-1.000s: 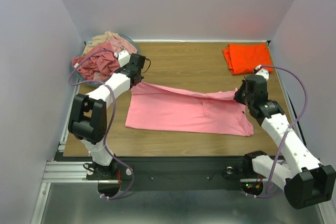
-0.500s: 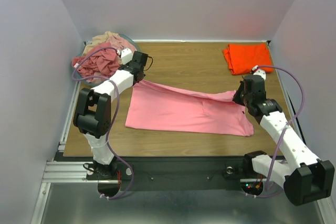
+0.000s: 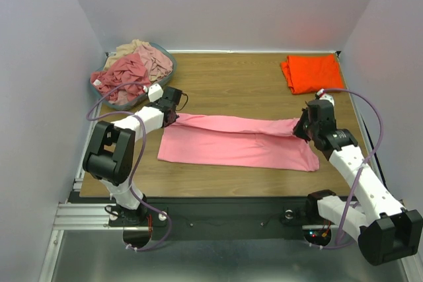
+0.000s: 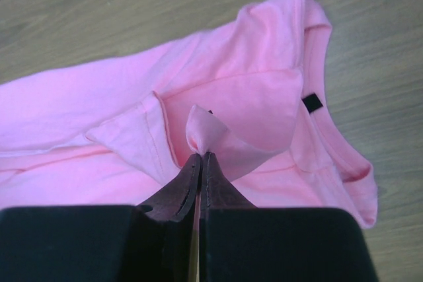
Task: Fold and stack the t-shirts
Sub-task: Fold the tshirt
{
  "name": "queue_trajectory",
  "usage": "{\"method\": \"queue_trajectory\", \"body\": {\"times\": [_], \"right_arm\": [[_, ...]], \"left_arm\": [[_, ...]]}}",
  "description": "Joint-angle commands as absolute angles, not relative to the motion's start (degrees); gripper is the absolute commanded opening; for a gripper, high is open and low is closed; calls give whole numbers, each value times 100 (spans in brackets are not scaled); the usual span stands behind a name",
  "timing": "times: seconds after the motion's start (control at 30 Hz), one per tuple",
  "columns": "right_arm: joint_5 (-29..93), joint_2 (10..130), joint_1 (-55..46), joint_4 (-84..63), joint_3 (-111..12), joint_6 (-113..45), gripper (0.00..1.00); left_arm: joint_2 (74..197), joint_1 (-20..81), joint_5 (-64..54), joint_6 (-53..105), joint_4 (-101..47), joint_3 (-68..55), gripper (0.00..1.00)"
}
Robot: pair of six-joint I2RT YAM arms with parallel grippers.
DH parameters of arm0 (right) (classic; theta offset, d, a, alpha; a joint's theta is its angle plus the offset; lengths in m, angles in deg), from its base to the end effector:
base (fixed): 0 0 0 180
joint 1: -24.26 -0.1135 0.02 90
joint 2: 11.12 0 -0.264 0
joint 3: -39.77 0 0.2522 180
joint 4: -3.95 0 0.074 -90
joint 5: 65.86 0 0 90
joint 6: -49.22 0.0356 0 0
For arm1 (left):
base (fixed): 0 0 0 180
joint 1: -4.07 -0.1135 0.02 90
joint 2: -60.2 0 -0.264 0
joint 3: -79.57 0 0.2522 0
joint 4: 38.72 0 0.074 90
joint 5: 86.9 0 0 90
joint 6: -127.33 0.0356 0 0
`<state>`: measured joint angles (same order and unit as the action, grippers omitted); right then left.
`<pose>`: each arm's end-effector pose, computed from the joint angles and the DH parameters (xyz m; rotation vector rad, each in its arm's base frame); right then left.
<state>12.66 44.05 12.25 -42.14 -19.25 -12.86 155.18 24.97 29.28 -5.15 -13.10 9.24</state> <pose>0.1985 0.0350 0.2739 0.4181 2.2550 0.1299 0.3231 -0.1066 0.1898 -0.6270 2.2468 0.0187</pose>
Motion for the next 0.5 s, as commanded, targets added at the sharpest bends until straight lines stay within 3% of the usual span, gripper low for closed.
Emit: {"method": "queue_trajectory", "body": {"times": [0.0, 0.13, 0.2, 0.27, 0.37, 0.4, 0.43, 0.47], "right_arm": [[1368, 4223, 1239, -4601, -1697, -1081, 2], [1561, 4258, 1239, -4707, -1408, -871, 5], [1676, 4284, 1239, -4751, -1311, -809, 9], [1894, 4284, 1248, -4891, -1249, -643, 16], [2376, 4188, 1239, -5023, -1231, -413, 42], [2605, 4170, 1239, -5085, -1257, -457, 57], [2712, 4144, 1239, -5129, -1318, -483, 63], [2757, 4126, 1239, -5181, -1380, -536, 70]], "left_arm": [[15380, 2525, 2938, -644, -1546, 1079, 0], [15407, 2516, 2886, -697, -1546, 1185, 0], [15363, 2525, 2894, -714, -1485, 1211, 11], [15240, 2525, 2964, -741, -1319, 1211, 24], [15012, 2525, 3131, -793, -1012, 1124, 58], [14942, 2525, 3184, -794, -732, 1019, 68], [14767, 2525, 3228, -794, -616, 966, 85], [14678, 2525, 3315, -802, -493, 913, 91]]}}
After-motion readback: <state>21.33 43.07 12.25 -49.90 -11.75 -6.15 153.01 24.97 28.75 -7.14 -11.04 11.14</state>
